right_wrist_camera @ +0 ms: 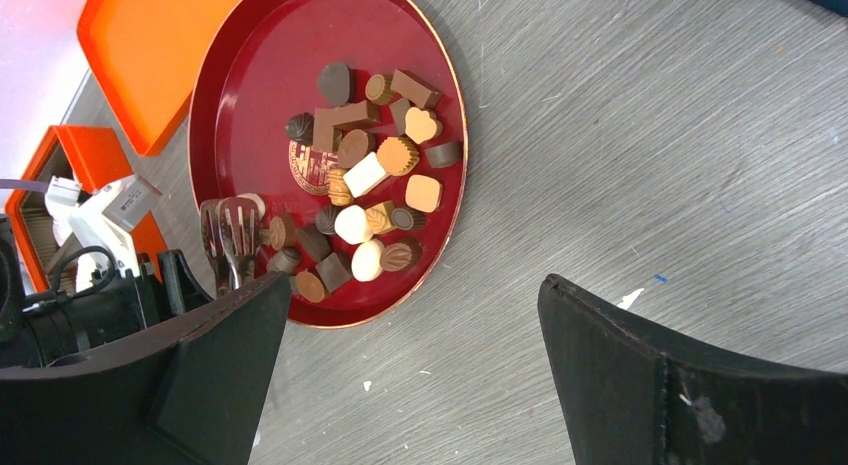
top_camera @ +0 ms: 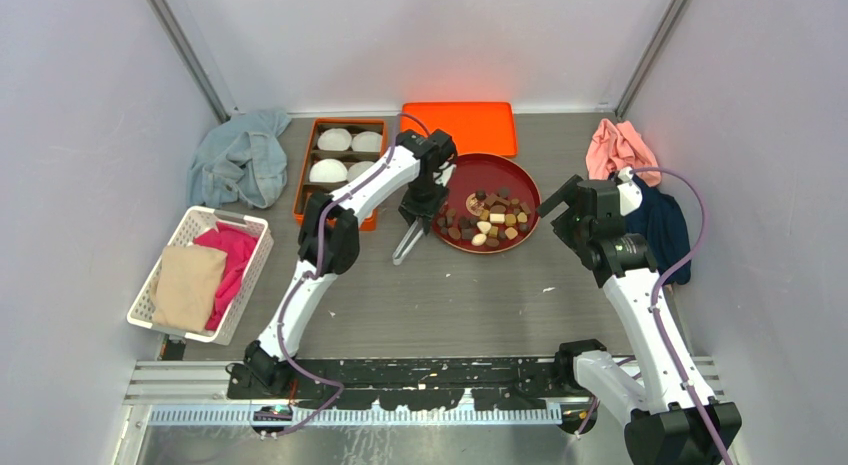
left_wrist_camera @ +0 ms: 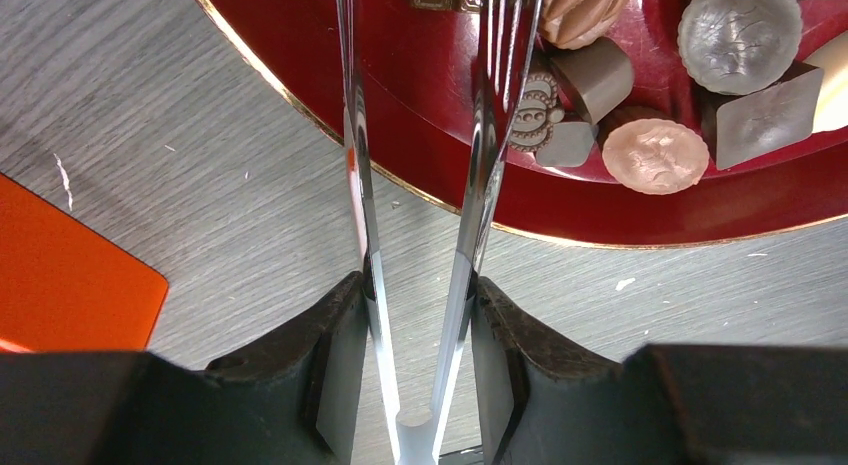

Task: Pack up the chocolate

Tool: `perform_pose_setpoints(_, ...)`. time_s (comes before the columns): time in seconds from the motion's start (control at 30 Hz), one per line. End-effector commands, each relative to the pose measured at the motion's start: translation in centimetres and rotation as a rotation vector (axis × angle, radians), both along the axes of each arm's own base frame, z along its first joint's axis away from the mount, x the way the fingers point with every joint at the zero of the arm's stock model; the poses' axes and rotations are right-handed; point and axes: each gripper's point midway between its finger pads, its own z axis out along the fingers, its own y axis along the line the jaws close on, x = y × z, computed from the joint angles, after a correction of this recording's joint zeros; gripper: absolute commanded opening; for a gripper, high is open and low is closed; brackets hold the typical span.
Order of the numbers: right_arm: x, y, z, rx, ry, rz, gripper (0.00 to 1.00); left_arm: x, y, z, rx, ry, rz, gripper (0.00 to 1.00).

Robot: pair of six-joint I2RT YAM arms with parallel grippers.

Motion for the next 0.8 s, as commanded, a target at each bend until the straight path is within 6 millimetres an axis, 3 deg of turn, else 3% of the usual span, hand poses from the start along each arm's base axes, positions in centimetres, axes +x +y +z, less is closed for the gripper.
perform_pose_setpoints(0.0,0.60,0.01,0.98,0.000,-0.046,0.002,0.99,0.44,-0.93,1.75,-0.052,-0.025,0.000,0.40)
perform_pose_setpoints(0.77,0.31,-0.02,0.84,0.001,-0.043,-0.001,1.00,0.83,-0.89,1.11,-0.026,-0.027,-0.004,0.45)
